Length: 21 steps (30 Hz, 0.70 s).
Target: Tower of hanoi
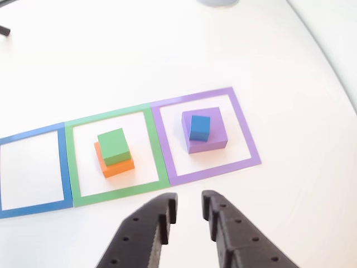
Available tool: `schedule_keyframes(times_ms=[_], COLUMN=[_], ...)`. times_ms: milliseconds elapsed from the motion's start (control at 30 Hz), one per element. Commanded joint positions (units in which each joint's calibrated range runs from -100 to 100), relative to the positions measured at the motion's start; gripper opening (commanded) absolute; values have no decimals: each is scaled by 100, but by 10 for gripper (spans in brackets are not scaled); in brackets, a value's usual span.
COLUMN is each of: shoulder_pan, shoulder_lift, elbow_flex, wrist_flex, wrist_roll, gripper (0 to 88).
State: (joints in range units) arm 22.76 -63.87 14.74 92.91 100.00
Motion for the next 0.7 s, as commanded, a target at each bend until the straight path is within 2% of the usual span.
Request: schedule_keyframes(times_ms=[0,200,367,433,533,600,667], shoulder_pan=[274,658,878,964,1137,1223,1290], shoulder_lift=[101,77,-149,-158,-190,-230,-222], elbow_flex=[-547,-283,835,1362,2417,3308,4335], wrist_flex=[296,288,-424,-878,-1825,-2789,-4076], wrist_roll=[0,0,0,0,0,0,0], gripper=[4,16,19,27,117,189,225])
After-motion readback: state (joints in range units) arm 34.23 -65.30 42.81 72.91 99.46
